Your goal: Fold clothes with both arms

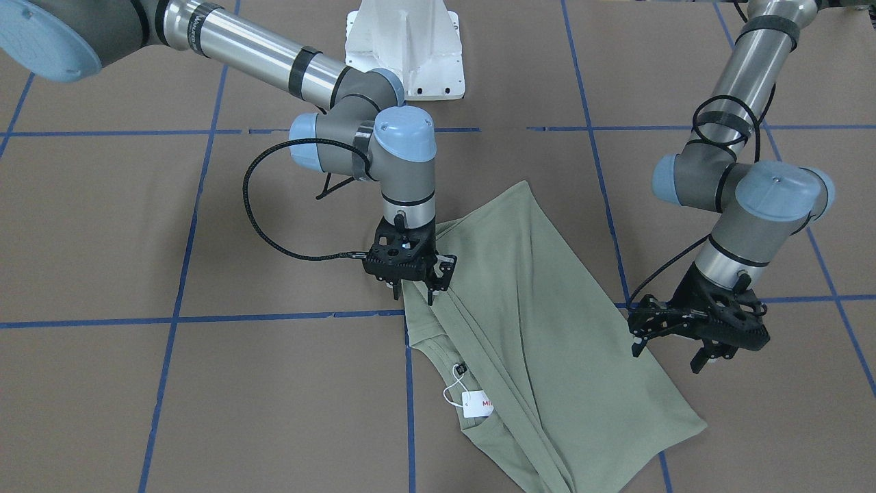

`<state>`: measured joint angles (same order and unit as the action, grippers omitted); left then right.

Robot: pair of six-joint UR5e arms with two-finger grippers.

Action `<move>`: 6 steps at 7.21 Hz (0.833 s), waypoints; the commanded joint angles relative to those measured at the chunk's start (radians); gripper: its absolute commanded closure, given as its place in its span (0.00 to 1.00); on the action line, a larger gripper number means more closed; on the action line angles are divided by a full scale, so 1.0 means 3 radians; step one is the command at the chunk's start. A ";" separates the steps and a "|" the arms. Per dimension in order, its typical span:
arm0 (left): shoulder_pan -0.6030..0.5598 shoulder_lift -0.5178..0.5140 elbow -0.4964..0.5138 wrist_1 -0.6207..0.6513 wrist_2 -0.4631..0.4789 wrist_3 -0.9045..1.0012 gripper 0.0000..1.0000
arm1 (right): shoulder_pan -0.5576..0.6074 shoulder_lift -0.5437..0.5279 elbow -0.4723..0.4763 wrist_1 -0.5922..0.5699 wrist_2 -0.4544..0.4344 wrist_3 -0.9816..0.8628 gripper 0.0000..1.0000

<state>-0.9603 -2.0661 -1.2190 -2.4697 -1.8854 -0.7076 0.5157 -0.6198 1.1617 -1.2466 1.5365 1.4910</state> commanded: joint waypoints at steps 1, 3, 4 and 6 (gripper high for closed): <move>0.0000 0.0015 -0.0002 0.0000 0.0000 0.0001 0.00 | -0.0026 -0.0020 -0.0032 -0.0002 -0.0044 -0.0142 0.54; 0.0000 0.0020 -0.0002 0.0000 0.0000 0.0001 0.00 | -0.0052 -0.0025 -0.0053 -0.0002 -0.0065 -0.0158 0.57; 0.0000 0.0020 -0.0002 0.0000 0.0000 0.0001 0.00 | -0.0067 -0.0025 -0.0053 -0.0002 -0.0085 -0.0158 0.58; 0.0000 0.0020 -0.0002 0.0000 0.0000 0.0001 0.00 | -0.0067 -0.0025 -0.0058 -0.0002 -0.0090 -0.0158 0.69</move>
<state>-0.9603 -2.0602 -1.2195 -2.4697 -1.8853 -0.7072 0.4958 -0.6273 1.1452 -1.2471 1.5109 1.4437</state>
